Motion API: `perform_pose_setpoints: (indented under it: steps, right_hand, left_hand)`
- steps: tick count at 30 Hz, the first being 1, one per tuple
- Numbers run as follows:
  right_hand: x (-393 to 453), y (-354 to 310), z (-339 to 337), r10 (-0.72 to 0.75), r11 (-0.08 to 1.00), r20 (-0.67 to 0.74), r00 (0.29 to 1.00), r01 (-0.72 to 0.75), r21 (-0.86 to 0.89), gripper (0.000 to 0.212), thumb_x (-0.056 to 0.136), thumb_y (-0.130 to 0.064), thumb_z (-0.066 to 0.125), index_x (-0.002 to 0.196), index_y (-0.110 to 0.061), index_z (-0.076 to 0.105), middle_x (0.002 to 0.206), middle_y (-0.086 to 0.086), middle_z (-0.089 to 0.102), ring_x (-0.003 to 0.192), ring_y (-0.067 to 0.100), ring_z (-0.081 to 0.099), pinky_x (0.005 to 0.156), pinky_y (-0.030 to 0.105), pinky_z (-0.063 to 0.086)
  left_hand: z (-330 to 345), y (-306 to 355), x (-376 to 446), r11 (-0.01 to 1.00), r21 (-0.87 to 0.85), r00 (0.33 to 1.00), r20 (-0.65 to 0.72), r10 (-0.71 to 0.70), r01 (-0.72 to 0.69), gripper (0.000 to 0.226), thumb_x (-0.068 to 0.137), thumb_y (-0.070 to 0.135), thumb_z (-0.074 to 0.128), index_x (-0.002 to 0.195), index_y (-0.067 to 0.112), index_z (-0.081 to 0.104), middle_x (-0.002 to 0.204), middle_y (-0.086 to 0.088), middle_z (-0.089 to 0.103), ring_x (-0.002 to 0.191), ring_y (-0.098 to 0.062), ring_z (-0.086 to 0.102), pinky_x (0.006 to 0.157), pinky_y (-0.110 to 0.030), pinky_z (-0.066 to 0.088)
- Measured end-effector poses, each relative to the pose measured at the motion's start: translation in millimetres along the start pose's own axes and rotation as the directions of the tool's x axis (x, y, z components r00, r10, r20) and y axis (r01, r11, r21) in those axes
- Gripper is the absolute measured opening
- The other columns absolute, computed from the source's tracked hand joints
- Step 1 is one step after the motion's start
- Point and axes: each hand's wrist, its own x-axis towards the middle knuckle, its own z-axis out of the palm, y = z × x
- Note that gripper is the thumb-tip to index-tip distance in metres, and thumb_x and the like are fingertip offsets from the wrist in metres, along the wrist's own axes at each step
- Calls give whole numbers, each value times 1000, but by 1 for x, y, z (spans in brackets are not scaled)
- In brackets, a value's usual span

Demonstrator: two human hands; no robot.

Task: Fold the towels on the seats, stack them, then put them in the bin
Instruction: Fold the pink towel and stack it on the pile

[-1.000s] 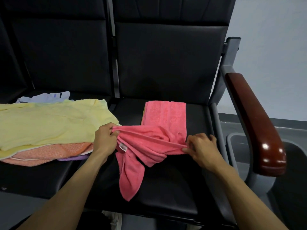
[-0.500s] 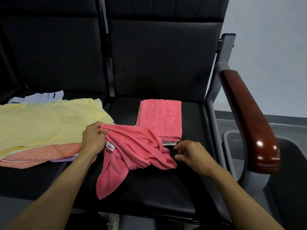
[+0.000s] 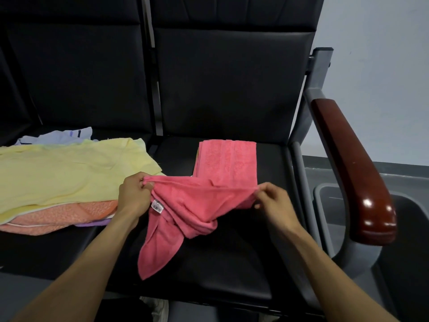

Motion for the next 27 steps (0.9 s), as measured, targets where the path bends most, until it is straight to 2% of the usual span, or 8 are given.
perform_pose_setpoints:
  steps: [3, 6, 10, 15, 18, 20, 24, 27]
  right_hand:
    - [0, -14, -3, 33, 945, -6, 999, -29, 327, 29, 99, -4, 46, 75, -9, 61, 72, 10, 64, 68, 18, 61, 63, 25, 49]
    - [1, -21, -13, -65, 920, 92, 994, 24, 392, 34, 103, -14, 49, 69, -13, 54, 69, 6, 51, 64, 12, 48, 63, 20, 44]
    - [1, -19, -32, -154, 963, 323, 934, 216, -164, 34, 96, -28, 63, 66, -13, 56, 60, -8, 47, 57, 4, 41, 55, 15, 34]
    - [0, -7, -48, 56, 647, 402, 914, 274, -711, 47, 73, -55, 80, 63, -19, 52, 60, -11, 49, 60, 5, 43, 68, 26, 36]
    - [-4, -7, -53, 45, 477, 292, 955, 236, -846, 38, 76, -60, 74, 87, -25, 64, 89, -15, 58, 103, 9, 43, 107, 52, 25]
    - [-6, -11, -56, 64, 439, 234, 970, 183, -879, 32, 83, -53, 71, 102, -27, 66, 106, -14, 59, 123, 12, 35, 114, 65, 7]
    - [-11, -15, -54, 36, 368, 208, 978, 180, -912, 11, 95, -32, 60, 105, -34, 65, 109, -13, 57, 120, 17, 42, 111, 68, 14]
    - [-8, -12, -55, -116, 363, 116, 987, 151, -919, 27, 90, -13, 59, 104, -33, 69, 99, -10, 68, 106, 19, 54, 102, 52, 32]
  left_hand:
    - [-1, -2, 3, 1000, -17, 1000, 0, -3, 3, 25, 95, -2, 52, 86, 13, 69, 81, -14, 70, 84, -37, 67, 76, -48, 56]
    - [-2, -2, 5, 999, -32, 1000, -17, -23, 23, 25, 95, -2, 51, 85, 14, 68, 82, -15, 70, 84, -38, 67, 76, -50, 56]
    - [-5, -3, 6, 997, -67, 996, -68, -50, 46, 23, 96, -1, 49, 88, 11, 68, 86, -17, 70, 86, -39, 67, 78, -51, 56]
    - [-3, -3, 7, 997, -63, 996, -78, -42, 37, 24, 95, -1, 50, 90, 13, 69, 85, -14, 71, 84, -36, 68, 79, -53, 58]
    - [-3, -2, 6, 998, -65, 994, -105, -34, 27, 25, 94, -4, 49, 92, 10, 70, 85, -14, 70, 83, -35, 67, 79, -48, 57]
    - [-3, -1, 6, 998, -66, 992, -126, -31, 23, 26, 94, -5, 48, 94, 8, 70, 85, -14, 70, 84, -34, 67, 79, -45, 56]
    - [-4, -2, 5, 998, -62, 992, -124, -21, 14, 29, 96, -6, 47, 91, 11, 70, 83, -13, 68, 80, -32, 65, 75, -43, 56]
    - [-4, 0, 5, 997, -76, 990, -137, -18, 7, 29, 96, -6, 47, 90, 13, 69, 84, -11, 67, 81, -30, 64, 75, -40, 55]
